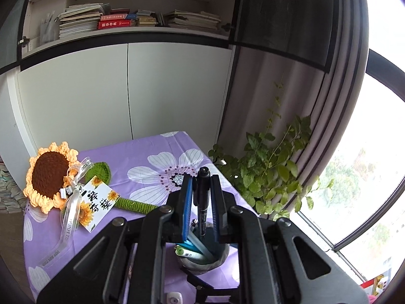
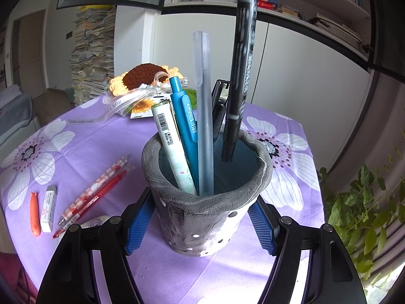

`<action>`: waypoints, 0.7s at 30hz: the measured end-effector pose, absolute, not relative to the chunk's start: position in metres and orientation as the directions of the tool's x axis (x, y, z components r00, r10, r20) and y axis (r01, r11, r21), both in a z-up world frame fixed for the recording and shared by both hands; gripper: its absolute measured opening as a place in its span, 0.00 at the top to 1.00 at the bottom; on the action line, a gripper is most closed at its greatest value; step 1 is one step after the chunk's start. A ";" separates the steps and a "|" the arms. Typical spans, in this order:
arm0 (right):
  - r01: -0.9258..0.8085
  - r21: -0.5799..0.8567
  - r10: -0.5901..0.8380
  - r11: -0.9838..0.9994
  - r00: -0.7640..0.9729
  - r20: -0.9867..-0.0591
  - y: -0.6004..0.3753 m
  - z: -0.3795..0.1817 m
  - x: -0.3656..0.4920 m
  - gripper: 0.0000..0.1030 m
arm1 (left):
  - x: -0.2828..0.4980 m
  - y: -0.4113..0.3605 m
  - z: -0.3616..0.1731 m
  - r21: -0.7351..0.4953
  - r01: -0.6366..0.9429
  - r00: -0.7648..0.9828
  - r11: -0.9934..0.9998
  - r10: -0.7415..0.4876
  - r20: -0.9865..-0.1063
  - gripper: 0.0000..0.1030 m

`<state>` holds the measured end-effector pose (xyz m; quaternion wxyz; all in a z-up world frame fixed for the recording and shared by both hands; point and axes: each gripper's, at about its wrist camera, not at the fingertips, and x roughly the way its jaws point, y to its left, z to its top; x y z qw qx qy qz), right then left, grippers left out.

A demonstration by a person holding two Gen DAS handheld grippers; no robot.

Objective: Organize stationery
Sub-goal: 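Carry the black marker into the grey cup and open the left gripper, then move the left gripper back and grasp the pink striped pen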

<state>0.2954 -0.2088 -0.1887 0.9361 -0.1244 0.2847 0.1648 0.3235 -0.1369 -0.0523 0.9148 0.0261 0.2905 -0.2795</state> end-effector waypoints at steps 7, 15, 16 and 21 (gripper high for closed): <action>-0.379 -0.141 0.237 0.914 0.784 -0.573 -0.208 -0.189 0.295 0.30 | 0.326 -0.141 -0.074 -0.089 0.532 0.648 0.842 -0.472 -0.598 0.88; -0.378 -0.144 0.234 0.915 0.785 -0.574 -0.208 -0.190 0.293 0.30 | 0.326 -0.141 -0.088 -0.083 0.542 0.617 0.836 -0.464 -0.636 0.88; -0.378 -0.144 0.234 0.915 0.785 -0.573 -0.207 -0.190 0.293 0.30 | 0.326 -0.138 -0.086 -0.096 0.538 0.614 0.837 -0.468 -0.636 0.87; -0.378 -0.148 0.232 0.914 0.786 -0.573 -0.206 -0.189 0.292 0.30 | 0.320 -0.101 -0.062 -0.137 0.478 0.688 0.867 -0.467 -0.556 0.64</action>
